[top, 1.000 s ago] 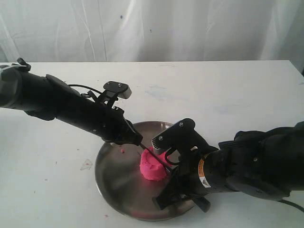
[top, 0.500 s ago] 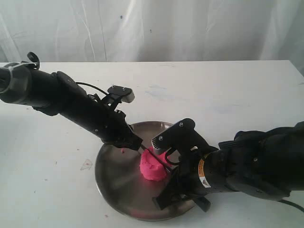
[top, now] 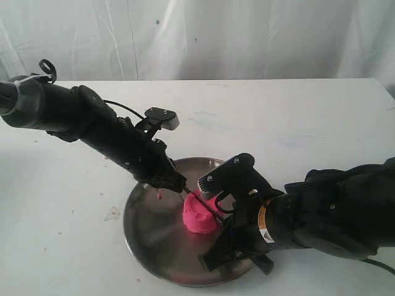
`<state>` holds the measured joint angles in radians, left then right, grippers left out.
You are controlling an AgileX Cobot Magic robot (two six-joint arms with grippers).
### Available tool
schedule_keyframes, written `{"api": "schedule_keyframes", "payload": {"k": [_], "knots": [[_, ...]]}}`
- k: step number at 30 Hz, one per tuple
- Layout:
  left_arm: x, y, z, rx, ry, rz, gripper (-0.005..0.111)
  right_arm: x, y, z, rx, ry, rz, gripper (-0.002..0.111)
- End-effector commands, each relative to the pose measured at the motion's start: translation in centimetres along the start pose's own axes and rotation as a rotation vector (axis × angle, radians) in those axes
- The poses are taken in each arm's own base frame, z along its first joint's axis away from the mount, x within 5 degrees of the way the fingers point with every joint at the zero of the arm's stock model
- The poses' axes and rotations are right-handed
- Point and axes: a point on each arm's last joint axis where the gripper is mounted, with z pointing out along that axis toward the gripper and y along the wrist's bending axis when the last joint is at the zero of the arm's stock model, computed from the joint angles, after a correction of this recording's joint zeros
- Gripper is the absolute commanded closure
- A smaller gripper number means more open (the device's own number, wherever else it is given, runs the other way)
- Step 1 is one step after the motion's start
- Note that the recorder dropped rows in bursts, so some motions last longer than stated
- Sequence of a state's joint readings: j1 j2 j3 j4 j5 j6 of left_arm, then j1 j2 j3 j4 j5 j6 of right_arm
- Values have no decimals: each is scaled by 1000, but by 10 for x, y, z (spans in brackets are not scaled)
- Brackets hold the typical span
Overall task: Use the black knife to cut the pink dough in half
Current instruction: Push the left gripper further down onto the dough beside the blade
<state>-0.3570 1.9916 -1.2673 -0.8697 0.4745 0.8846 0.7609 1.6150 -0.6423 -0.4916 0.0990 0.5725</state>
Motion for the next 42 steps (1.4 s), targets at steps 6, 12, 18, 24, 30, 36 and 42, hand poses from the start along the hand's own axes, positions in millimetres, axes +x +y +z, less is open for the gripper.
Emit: {"api": "schedule_keyframes", "payload": {"k": [6, 12, 18, 24, 30, 36, 42], "knots": [[-5, -5, -6, 5, -1, -12, 107, 0, -1, -1, -1, -7, -9, 108], [-5, -4, -2, 15, -10, -36, 107, 1, -1, -1, 2, -2, -16, 108], [-7, -4, -1, 17, -41, -48, 107, 0, -1, -1, 1, -3, -16, 108], [-4, -10, 12, 35, -17, -23, 107, 4, -1, 6, -1, 19, -11, 108], [-6, -15, 16, 20, -24, -4, 107, 4, -1, 7, 0, 22, -14, 108], [-5, -15, 16, 20, -19, 2, 107, 4, -1, 6, -1, 19, -14, 108], [-5, -15, 16, 22, -18, 2, 107, 0, -1, 0, -3, -6, -13, 108]]}}
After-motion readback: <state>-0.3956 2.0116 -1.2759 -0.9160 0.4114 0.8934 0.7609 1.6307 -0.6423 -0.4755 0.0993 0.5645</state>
